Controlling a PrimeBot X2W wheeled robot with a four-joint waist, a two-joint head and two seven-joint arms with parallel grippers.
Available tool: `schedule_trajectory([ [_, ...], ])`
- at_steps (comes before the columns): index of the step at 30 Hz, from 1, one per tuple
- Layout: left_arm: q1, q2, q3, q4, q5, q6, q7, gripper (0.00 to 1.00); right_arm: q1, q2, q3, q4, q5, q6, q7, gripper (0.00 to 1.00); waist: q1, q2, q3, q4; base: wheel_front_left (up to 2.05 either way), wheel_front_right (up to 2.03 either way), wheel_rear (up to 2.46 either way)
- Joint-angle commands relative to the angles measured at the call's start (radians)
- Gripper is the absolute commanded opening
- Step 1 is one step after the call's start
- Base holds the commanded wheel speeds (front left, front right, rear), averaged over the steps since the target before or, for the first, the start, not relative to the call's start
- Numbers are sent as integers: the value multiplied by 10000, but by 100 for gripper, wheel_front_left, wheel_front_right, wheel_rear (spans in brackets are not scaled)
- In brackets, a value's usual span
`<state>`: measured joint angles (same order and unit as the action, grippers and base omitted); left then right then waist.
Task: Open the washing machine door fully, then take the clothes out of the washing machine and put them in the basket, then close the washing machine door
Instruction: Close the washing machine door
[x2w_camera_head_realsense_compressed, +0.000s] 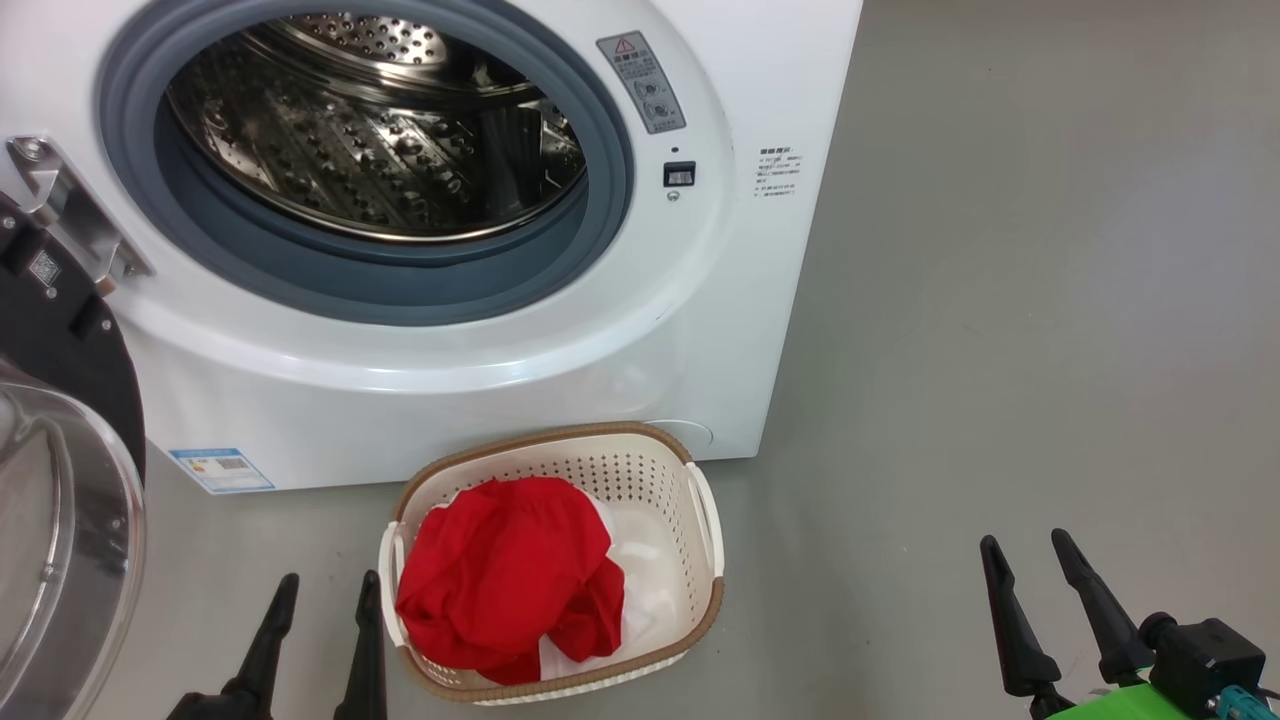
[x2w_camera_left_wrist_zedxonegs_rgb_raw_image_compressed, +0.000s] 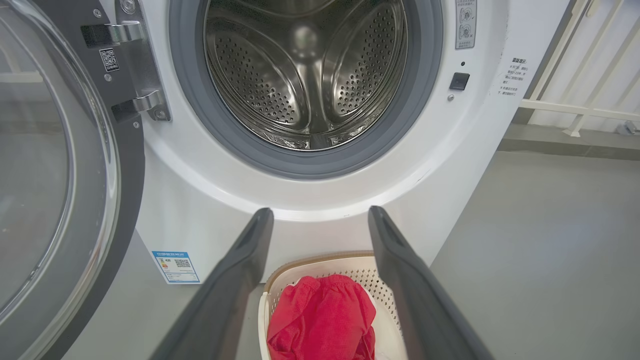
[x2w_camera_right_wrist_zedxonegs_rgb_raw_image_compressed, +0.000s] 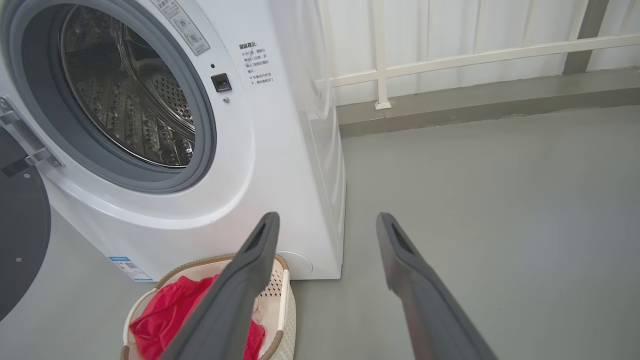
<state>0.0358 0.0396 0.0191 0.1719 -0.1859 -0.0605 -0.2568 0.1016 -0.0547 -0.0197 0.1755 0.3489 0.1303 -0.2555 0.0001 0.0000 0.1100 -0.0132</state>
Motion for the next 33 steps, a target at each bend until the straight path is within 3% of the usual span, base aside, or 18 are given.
schedule_trajectory([
  [1,-214,106,300,-277,51,98,-49,100,-110,-94,213,-250,-120,4,-63,100,-1,0,0,-3,0,0,0],
  [10,-294,106,228,-265,102,77,-49,100,-160,-63,205,-237,-133,4,-63,100,-1,0,28,11,-24,24,0],
  [33,-318,106,150,-328,158,47,-49,100,-202,-19,233,-208,-121,4,-63,100,-1,0,25,28,-97,97,0],
])
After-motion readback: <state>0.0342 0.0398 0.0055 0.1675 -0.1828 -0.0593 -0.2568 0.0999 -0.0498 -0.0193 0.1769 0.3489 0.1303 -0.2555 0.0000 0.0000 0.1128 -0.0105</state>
